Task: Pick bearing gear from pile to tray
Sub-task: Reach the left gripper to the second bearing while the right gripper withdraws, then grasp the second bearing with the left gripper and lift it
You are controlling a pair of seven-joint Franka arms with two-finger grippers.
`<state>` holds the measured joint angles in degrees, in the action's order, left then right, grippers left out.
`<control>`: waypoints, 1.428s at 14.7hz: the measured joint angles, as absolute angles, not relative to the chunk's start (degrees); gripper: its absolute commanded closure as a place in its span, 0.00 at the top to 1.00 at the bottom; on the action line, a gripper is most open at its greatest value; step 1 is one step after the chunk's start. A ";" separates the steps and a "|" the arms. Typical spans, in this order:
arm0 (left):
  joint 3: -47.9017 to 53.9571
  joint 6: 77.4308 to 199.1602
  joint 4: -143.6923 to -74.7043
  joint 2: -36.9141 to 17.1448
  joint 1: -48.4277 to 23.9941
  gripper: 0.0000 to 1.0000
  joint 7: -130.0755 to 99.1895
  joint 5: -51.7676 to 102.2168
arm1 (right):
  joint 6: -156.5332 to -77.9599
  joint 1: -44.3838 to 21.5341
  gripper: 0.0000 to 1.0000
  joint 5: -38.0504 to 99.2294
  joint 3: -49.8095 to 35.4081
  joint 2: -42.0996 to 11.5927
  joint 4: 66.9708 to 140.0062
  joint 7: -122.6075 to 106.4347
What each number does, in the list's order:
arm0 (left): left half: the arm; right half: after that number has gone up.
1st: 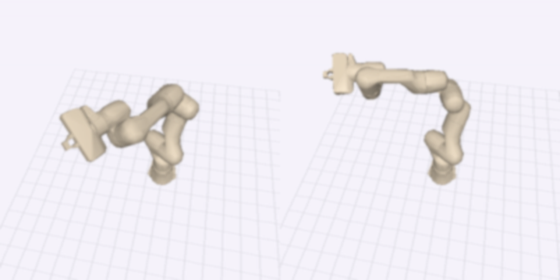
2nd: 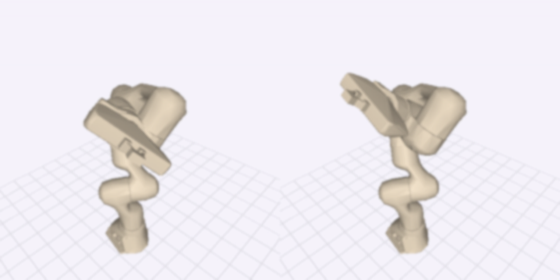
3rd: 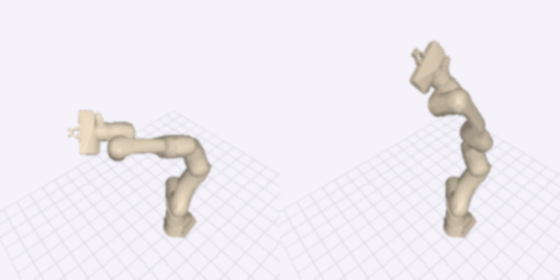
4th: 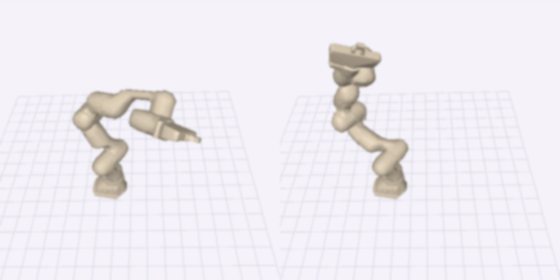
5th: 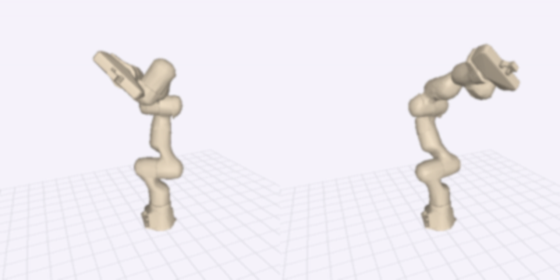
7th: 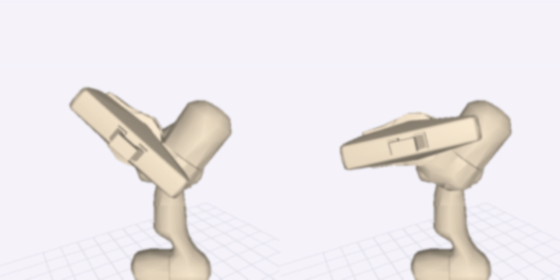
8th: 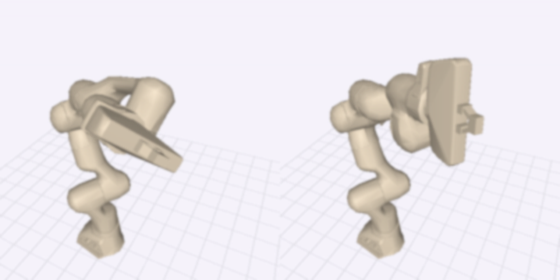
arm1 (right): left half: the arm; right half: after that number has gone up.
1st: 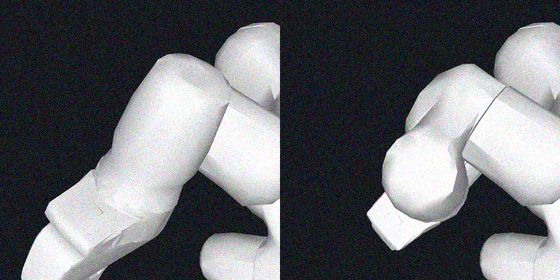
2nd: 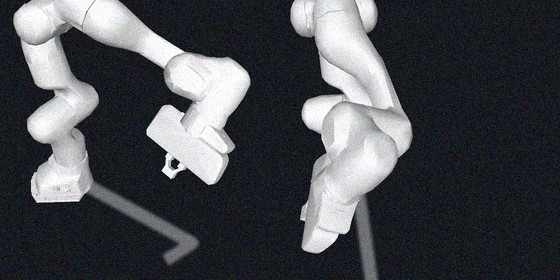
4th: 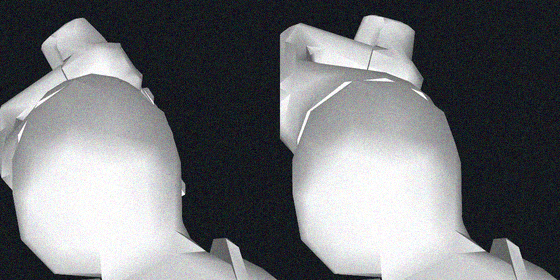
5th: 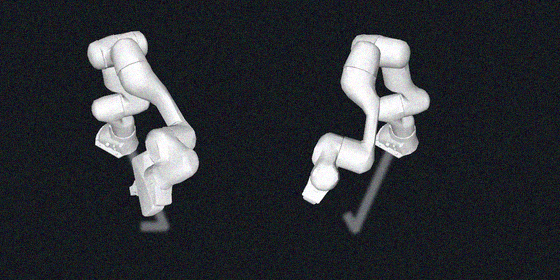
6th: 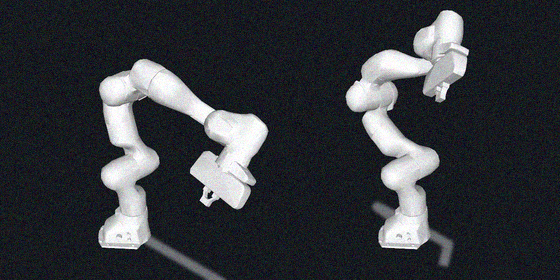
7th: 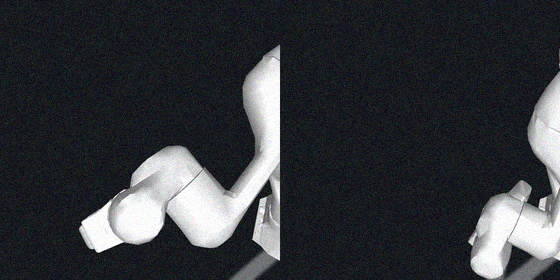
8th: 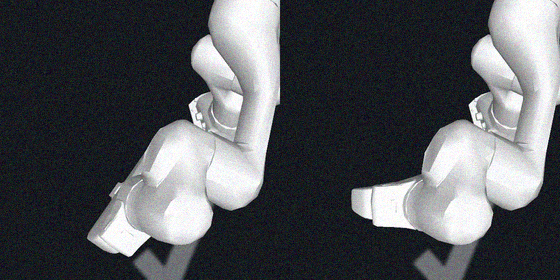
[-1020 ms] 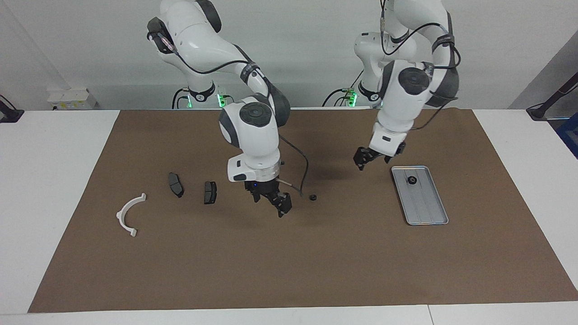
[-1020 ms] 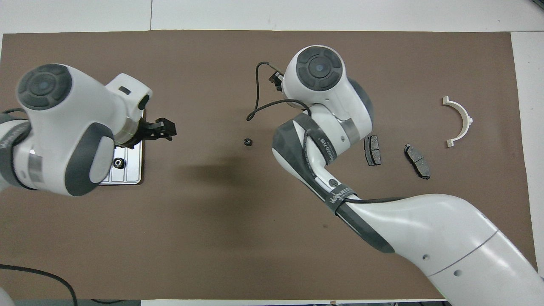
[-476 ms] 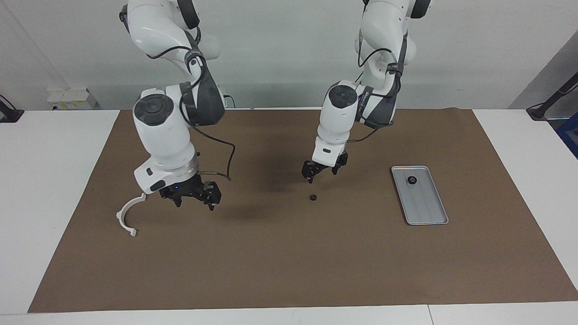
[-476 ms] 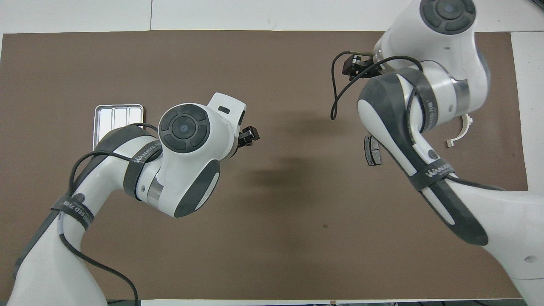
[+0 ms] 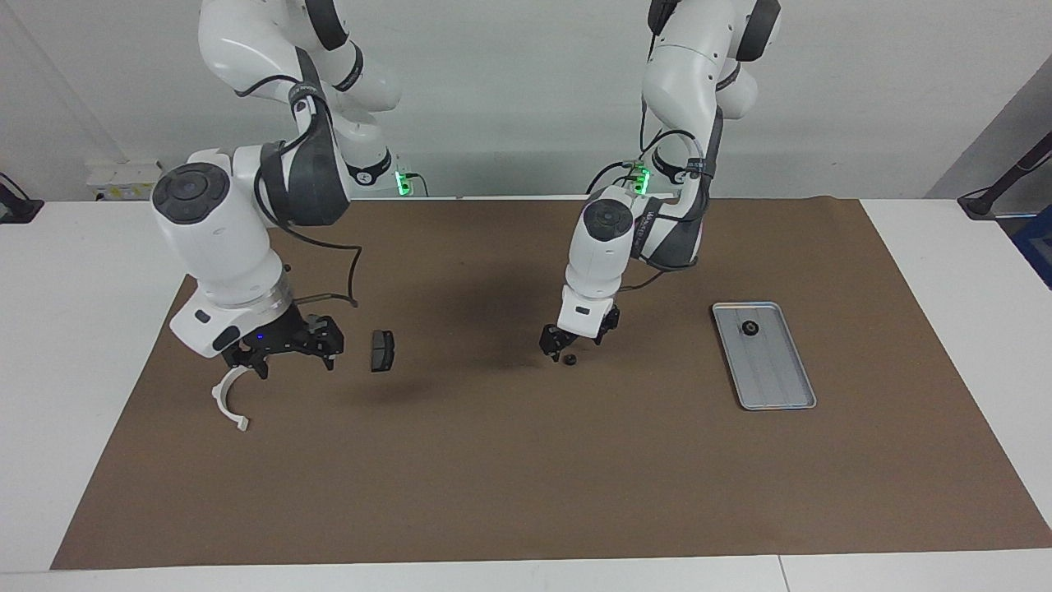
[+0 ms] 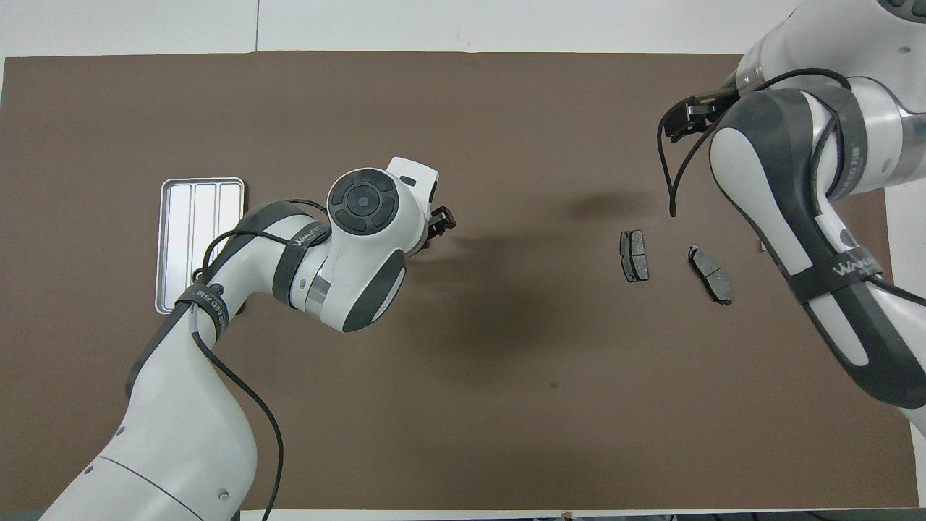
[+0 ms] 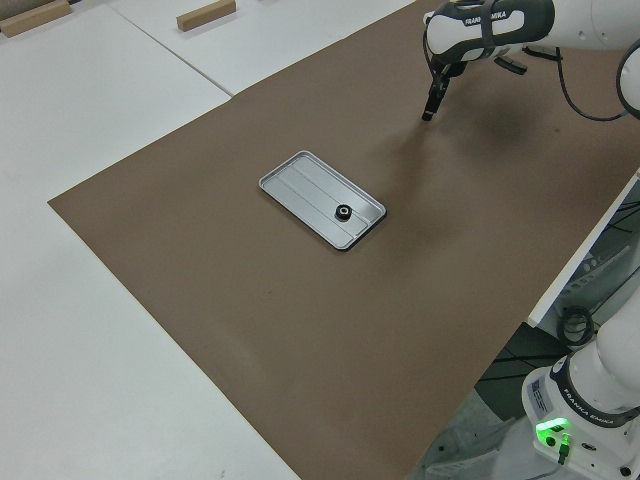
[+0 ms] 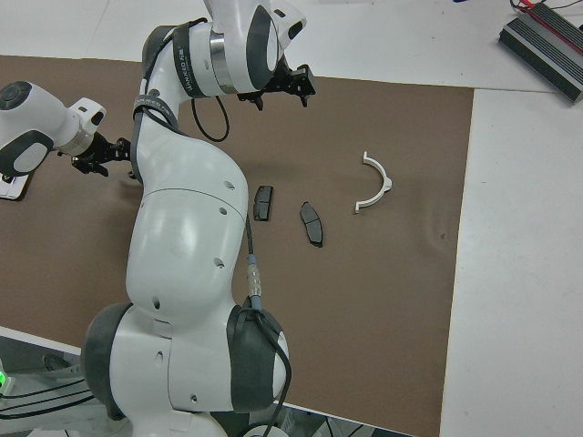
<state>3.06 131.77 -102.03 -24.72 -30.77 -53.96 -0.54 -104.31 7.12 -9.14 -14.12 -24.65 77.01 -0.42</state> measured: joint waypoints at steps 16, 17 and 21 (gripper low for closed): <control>2.41 131.78 -102.08 -26.95 -32.20 0.00 -55.40 -3.78 | -94.90 -0.56 1.00 -1.34 -2.30 3.81 99.02 4.04; 2.39 131.78 -102.07 -26.95 -32.20 0.00 -55.91 -3.78 | -94.90 -0.55 1.00 -1.34 -2.19 3.66 99.26 4.04; 1.47 124.73 -97.51 -26.82 -30.48 0.00 -55.35 -3.96 | -94.60 -0.50 1.00 -1.34 -1.99 3.01 99.49 4.05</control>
